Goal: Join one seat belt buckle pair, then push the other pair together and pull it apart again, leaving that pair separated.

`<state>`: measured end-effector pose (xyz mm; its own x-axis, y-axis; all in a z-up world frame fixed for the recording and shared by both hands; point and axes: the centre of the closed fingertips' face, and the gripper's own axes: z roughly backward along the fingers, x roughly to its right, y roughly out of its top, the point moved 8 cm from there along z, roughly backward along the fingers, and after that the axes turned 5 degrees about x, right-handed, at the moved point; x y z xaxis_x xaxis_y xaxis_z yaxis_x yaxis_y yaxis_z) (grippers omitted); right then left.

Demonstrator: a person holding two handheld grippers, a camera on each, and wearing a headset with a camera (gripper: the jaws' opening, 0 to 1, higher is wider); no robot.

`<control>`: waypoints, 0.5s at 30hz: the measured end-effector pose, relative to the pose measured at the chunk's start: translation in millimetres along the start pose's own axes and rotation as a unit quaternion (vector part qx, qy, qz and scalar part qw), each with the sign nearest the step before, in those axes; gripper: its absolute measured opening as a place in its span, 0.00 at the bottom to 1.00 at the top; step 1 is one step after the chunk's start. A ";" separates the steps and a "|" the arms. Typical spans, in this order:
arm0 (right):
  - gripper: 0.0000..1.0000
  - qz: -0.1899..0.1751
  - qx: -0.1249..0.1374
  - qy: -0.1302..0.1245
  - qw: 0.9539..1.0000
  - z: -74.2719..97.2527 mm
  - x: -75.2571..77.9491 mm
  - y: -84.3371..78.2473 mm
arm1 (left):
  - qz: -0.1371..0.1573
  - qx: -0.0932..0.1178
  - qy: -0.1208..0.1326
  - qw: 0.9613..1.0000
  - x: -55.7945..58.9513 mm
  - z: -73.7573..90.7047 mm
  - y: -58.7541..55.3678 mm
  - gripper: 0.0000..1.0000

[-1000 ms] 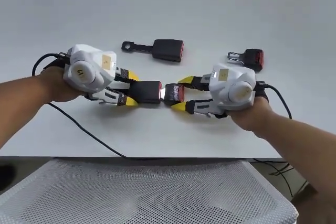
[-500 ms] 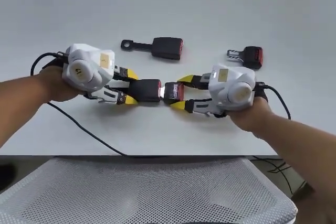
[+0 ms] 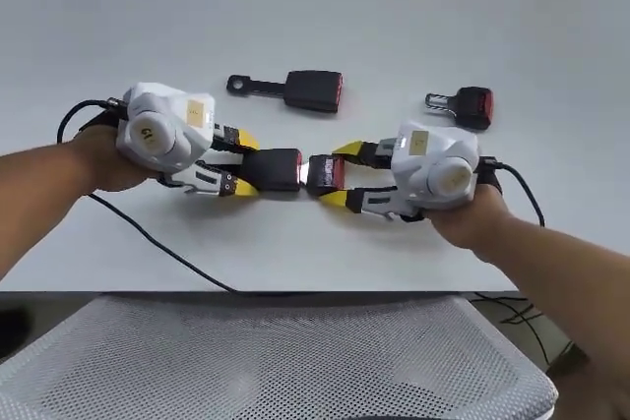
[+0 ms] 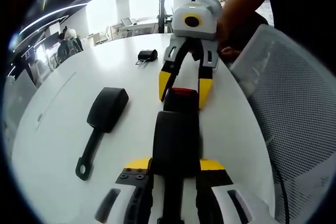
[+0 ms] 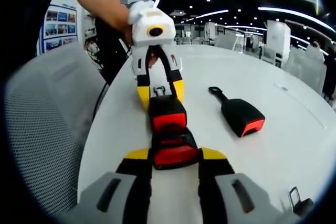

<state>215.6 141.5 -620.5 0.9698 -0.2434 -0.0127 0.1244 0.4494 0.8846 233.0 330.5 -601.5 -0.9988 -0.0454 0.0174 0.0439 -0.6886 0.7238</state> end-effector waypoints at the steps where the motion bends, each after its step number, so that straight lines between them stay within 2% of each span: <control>1: 0.33 -0.003 -0.002 0.000 1.000 -0.4 -0.1 0.8 | -0.004 -0.003 -0.001 1.000 0.0 -0.3 0.9 0.32; 2: 0.33 -0.007 -0.003 0.002 1.000 -0.5 0.0 1.2 | -0.004 -0.004 -0.001 1.000 0.0 -0.3 1.1 0.32; 3: 0.33 0.007 -0.009 0.002 1.000 -0.8 -0.2 1.8 | -0.002 -0.005 -0.001 1.000 0.0 -0.5 1.2 0.32; 5: 0.34 -0.012 -0.013 0.001 1.000 -1.7 -0.3 2.3 | -0.005 -0.011 0.000 1.000 0.4 -1.0 2.5 0.32; 9: 0.35 -0.002 -0.021 0.002 1.000 -2.1 -0.3 3.2 | -0.018 -0.024 -0.002 1.000 1.2 -2.4 6.0 0.33; 10: 0.36 -0.005 -0.024 0.001 1.000 -2.6 -0.3 3.5 | -0.012 -0.029 -0.002 1.000 0.7 -2.9 7.0 0.33; 11: 0.36 -0.015 -0.049 -0.005 0.999 -3.4 -0.5 0.4 | -0.005 -0.030 0.000 1.000 0.9 -3.4 7.2 0.33; 12: 0.37 0.003 -0.036 -0.001 0.999 -3.7 -2.6 6.0 | -0.004 -0.031 0.002 1.000 1.3 -4.2 7.8 0.34; 14: 0.45 -0.016 -0.038 0.002 0.999 -5.4 -7.7 8.8 | 0.004 -0.030 0.005 1.000 2.5 -6.6 9.4 0.37; 15: 0.53 -0.033 -0.034 0.003 0.999 -8.4 -8.1 10.1 | -0.005 -0.037 -0.001 0.999 5.3 -6.9 10.0 0.40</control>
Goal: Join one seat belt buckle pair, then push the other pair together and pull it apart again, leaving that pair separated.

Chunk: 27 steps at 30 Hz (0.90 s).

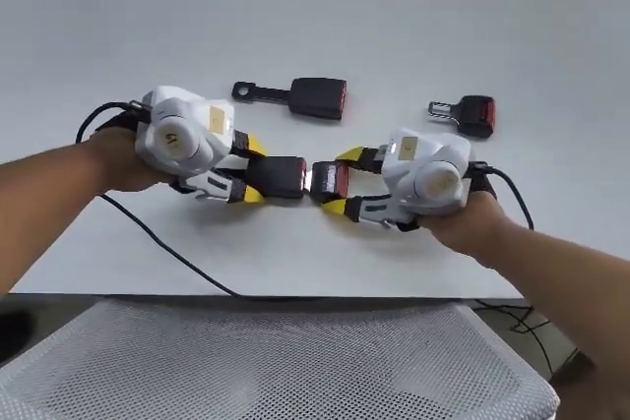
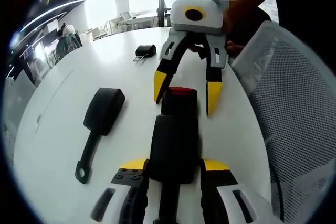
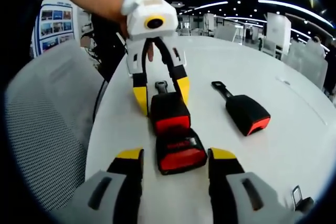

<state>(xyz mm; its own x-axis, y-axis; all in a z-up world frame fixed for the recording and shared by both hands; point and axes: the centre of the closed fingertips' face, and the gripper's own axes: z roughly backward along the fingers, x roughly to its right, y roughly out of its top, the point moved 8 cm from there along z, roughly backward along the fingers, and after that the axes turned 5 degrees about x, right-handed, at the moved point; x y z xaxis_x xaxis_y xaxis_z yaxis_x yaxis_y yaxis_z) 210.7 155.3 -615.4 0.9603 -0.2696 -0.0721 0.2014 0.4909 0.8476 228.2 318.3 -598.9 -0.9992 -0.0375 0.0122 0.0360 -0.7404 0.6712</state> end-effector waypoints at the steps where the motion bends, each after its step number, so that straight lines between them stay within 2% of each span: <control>1: 0.58 -0.004 -0.004 -0.003 1.000 -0.4 -0.2 -0.4 | 0.002 -0.004 -0.002 1.000 1.6 0.1 0.5 0.43; 2: 0.61 0.000 -0.004 -0.006 1.000 -0.5 0.3 0.2 | 0.004 -0.006 -0.003 1.000 3.0 0.2 1.4 0.46; 4: 0.60 -0.002 0.004 -0.015 1.000 3.4 1.4 2.2 | 0.016 -0.002 0.005 1.000 4.1 2.3 4.6 0.62; 5: 0.62 -0.009 0.009 -0.018 1.000 5.3 2.0 3.4 | 0.023 0.012 0.019 0.999 2.3 4.9 8.1 0.69; 7: 0.71 0.001 0.019 -0.031 0.999 11.2 3.3 7.8 | 0.057 0.037 0.037 0.997 -1.0 11.0 14.3 0.79; 8: 0.71 -0.001 0.018 -0.033 0.999 13.5 3.2 8.0 | 0.056 0.043 0.044 0.997 -2.9 13.6 16.2 0.81; 9: 0.69 -0.007 0.016 -0.033 0.999 17.4 3.6 8.5 | 0.053 0.049 0.058 0.996 -6.3 17.9 18.8 0.82; 11: 0.68 -0.010 0.010 -0.042 0.999 23.1 4.6 9.2 | 0.058 0.055 0.066 0.995 -8.7 21.8 22.1 0.84; 13: 0.68 -0.021 0.020 -0.049 0.998 32.0 6.4 10.5 | 0.057 0.061 0.076 0.994 -11.7 25.3 26.8 0.88; 15: 0.73 -0.005 0.030 -0.076 0.997 42.3 13.2 11.7 | 0.048 0.070 0.082 0.993 -14.4 29.5 33.3 0.87; 16: 0.76 -0.003 0.039 -0.081 0.996 48.0 14.6 12.4 | 0.049 0.073 0.083 0.993 -16.5 31.7 37.0 0.87; 18: 0.76 -0.021 0.036 -0.082 0.996 58.2 18.8 12.1 | 0.036 0.072 0.089 0.993 -20.8 35.2 42.4 0.87; 22: 0.78 -0.012 0.039 -0.102 0.994 80.1 30.1 12.4 | 0.012 0.062 0.096 0.993 -29.6 42.4 48.2 0.86; 26: 0.77 -0.012 0.038 -0.120 0.992 104.7 41.5 16.1 | 0.000 0.070 0.105 0.992 -45.5 55.1 58.1 0.84; 27: 0.77 -0.016 0.037 -0.123 0.992 112.7 46.0 16.0 | -0.015 0.065 0.106 0.992 -50.4 57.6 60.3 0.84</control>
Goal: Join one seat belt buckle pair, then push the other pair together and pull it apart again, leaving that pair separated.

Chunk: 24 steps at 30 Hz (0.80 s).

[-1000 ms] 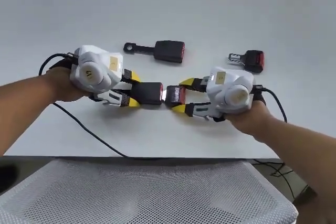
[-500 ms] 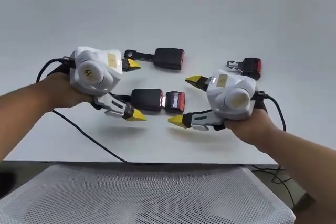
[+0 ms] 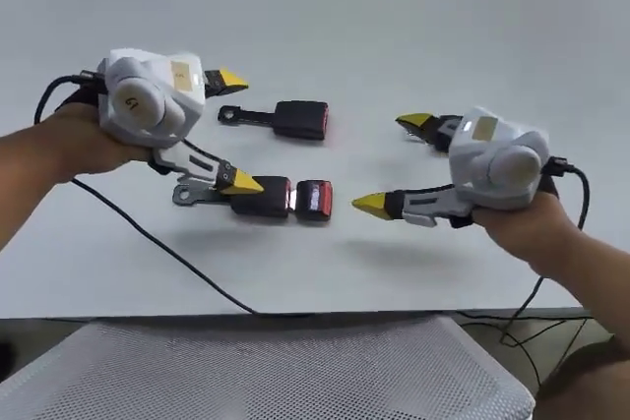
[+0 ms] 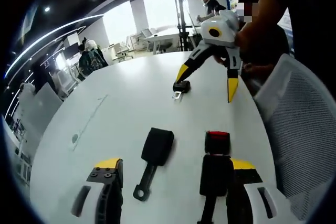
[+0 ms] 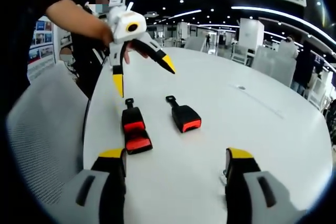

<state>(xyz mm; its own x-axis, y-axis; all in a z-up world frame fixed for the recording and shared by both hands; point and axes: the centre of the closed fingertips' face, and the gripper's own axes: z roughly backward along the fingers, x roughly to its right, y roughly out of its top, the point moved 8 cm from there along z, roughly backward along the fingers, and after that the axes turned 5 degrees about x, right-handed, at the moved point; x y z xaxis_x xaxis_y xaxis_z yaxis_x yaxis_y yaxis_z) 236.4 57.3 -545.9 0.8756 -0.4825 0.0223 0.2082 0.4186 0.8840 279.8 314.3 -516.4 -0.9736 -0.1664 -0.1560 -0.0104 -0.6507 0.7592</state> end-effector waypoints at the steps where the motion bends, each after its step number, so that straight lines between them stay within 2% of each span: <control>1: 0.77 -0.002 0.000 -0.006 1.000 4.5 4.8 0.5 | -0.012 -0.008 -0.002 1.000 -3.3 0.3 0.4 0.84; 4: 0.76 -0.004 -0.009 -0.012 1.000 18.9 20.1 -0.6 | -0.011 -0.009 -0.004 1.000 -14.2 0.6 5.4 0.83; 8: 0.80 -0.002 -0.025 -0.017 1.000 34.3 41.4 -7.0 | -0.020 -0.009 -0.006 1.000 -28.6 -0.4 12.3 0.83; 11: 0.83 -0.017 -0.030 -0.022 0.999 42.4 56.4 -14.9 | -0.022 -0.009 -0.007 1.000 -38.1 -4.5 13.9 0.83; 14: 0.83 -0.022 -0.039 -0.022 0.999 45.3 65.3 -23.1 | -0.017 -0.010 -0.017 1.000 -41.1 -12.1 11.5 0.84; 20: 0.85 -0.044 -0.045 0.005 0.998 40.4 73.8 -41.1 | -0.017 -0.026 -0.038 0.999 -42.6 -30.1 1.3 0.83; 24: 0.84 -0.046 -0.050 0.013 0.998 35.3 81.4 -49.3 | -0.008 -0.028 -0.050 0.998 -44.3 -45.9 -7.3 0.83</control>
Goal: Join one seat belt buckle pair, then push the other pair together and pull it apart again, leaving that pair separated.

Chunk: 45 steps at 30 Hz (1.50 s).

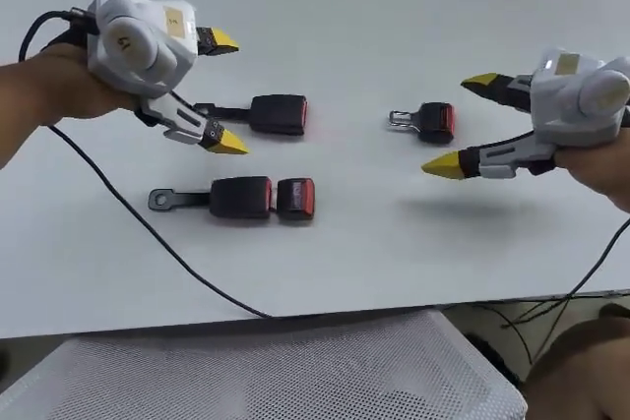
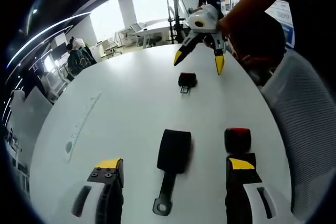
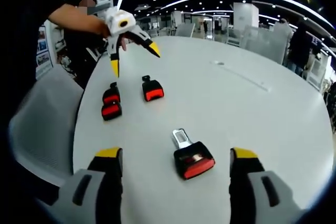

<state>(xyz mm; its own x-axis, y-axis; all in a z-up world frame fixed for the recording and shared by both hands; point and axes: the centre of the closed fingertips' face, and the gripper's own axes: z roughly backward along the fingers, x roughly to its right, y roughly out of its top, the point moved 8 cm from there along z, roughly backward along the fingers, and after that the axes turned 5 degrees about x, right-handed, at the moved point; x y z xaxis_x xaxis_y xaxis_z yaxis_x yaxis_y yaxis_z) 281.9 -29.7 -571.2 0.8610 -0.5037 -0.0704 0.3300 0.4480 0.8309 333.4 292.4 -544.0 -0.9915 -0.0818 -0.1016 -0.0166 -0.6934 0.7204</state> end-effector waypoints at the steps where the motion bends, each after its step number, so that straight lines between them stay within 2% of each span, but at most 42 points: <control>1: 0.84 -0.003 -0.001 0.002 1.000 -1.2 1.5 -1.0 | -0.001 -0.001 -0.003 1.000 -0.5 -3.1 -1.7 0.82; 4: 0.83 0.004 -0.006 0.012 1.000 -6.1 6.2 -4.5 | 0.010 -0.007 -0.009 1.000 -1.2 -15.3 -7.4 0.80; 7: 0.80 0.003 -0.017 0.023 1.000 -10.2 12.8 -9.5 | 0.007 -0.012 -0.020 1.000 0.4 -25.6 -11.9 0.75; 9: 0.80 0.004 -0.020 0.026 0.999 -11.5 16.8 -10.4 | 0.016 -0.022 -0.030 0.999 2.1 -31.3 -16.1 0.73; 12: 0.80 0.002 -0.021 0.029 0.999 -12.9 21.2 -11.6 | 0.017 -0.021 -0.035 0.999 0.6 -38.4 -18.9 0.73; 18: 0.75 0.011 -0.036 0.052 0.998 -16.8 21.8 -18.3 | 0.019 -0.016 -0.045 0.999 -5.9 -47.7 -19.3 0.69; 22: 0.73 0.019 -0.044 0.061 0.997 -19.1 22.7 -20.2 | 0.009 -0.021 -0.051 0.998 -10.1 -51.3 -21.5 0.65; 26: 0.66 0.029 -0.051 0.074 0.996 -22.0 23.3 -21.6 | 0.005 -0.031 -0.058 0.998 -12.2 -55.4 -26.8 0.62; 27: 0.66 0.031 -0.053 0.076 0.995 -22.7 23.4 -22.7 | 0.015 -0.021 -0.062 0.998 -12.5 -55.4 -25.7 0.62; 34: 0.54 0.039 -0.043 0.076 0.995 -24.6 35.7 -23.4 | 0.014 -0.014 -0.065 0.998 -14.8 -56.4 -24.9 0.58; 36: 0.50 0.040 -0.042 0.076 0.995 -24.5 38.7 -23.8 | 0.017 -0.014 -0.063 0.998 -16.6 -56.6 -24.1 0.53; 38: 0.46 0.040 -0.039 0.074 0.996 -24.5 42.0 -24.1 | 0.018 -0.022 -0.062 0.998 -18.2 -53.8 -24.1 0.37; 41: 0.39 0.047 -0.037 0.071 0.996 -25.4 42.8 -24.6 | 0.016 -0.020 -0.059 0.998 -16.1 -57.2 -26.2 0.35; 45: 0.37 0.053 -0.038 0.076 0.995 -25.9 42.2 -24.8 | 0.011 -0.019 -0.058 0.998 -15.2 -57.8 -26.3 0.34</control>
<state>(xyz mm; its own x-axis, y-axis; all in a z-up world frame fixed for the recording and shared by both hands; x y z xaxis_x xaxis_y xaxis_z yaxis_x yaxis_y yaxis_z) 320.1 -43.0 -609.0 0.9393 -0.3356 -0.0714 0.2569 0.5499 0.7947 356.4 270.5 -601.0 -0.9999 -0.0158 -0.0044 0.0083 -0.7189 0.6950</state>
